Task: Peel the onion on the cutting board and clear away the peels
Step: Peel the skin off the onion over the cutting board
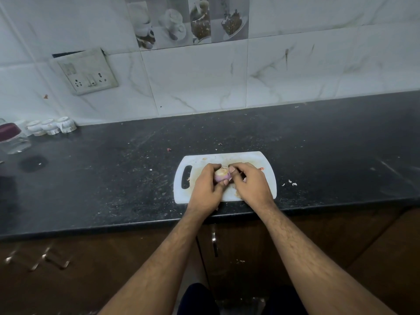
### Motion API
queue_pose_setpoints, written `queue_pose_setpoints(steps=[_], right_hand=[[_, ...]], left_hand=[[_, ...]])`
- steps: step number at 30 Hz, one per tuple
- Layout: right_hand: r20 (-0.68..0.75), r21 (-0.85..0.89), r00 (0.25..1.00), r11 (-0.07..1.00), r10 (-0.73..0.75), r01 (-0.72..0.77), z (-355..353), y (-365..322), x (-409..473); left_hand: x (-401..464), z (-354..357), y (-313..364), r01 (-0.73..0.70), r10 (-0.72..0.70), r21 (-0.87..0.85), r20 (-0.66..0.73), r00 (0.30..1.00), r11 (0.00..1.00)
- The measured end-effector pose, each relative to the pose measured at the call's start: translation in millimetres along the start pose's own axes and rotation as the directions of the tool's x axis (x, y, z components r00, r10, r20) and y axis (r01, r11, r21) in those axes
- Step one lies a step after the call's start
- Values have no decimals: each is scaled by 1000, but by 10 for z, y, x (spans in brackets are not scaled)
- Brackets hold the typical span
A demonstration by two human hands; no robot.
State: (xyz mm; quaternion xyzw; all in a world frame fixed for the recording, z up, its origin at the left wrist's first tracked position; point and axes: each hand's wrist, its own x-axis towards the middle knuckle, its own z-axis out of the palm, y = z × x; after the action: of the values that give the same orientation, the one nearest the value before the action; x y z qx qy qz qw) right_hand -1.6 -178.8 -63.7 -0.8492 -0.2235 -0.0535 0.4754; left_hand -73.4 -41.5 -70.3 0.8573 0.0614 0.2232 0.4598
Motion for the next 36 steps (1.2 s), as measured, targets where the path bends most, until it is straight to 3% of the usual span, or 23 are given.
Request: queue_pose_setpoints(steps=[4,9,15,22,26,31,36], right_hand=[[-29,22,1000,1000,11,-10,-16,23,7],[-29,41,999,998,44,-42,-17,0,-10],[-39,47,999,999,-14,16,-24,-13,-21],[-47,116,994,988,-95,100,-50,-49,-86],[-69,139,991,983,-114,122,-41,-55,-106],[-86,33,983,986,-159,162,14,-6,-108],[-29,52,981,980,-191,193,13,-13,-96]], left_hand=[[5,4,-18,-6,7,-5,47,999,1000],[38,52,-31,-27,23,184,20,1000,983],[18,19,-32,88,-90,-40,-47,995,995],[30,40,-22,-4,13,117,-77,997,993],[26,33,9,-3,9,91,-59,998,996],[-19,22,57,-1,6,48,-92,996,999],[-18,-5,56,19,-17,24,-99,995,1000]])
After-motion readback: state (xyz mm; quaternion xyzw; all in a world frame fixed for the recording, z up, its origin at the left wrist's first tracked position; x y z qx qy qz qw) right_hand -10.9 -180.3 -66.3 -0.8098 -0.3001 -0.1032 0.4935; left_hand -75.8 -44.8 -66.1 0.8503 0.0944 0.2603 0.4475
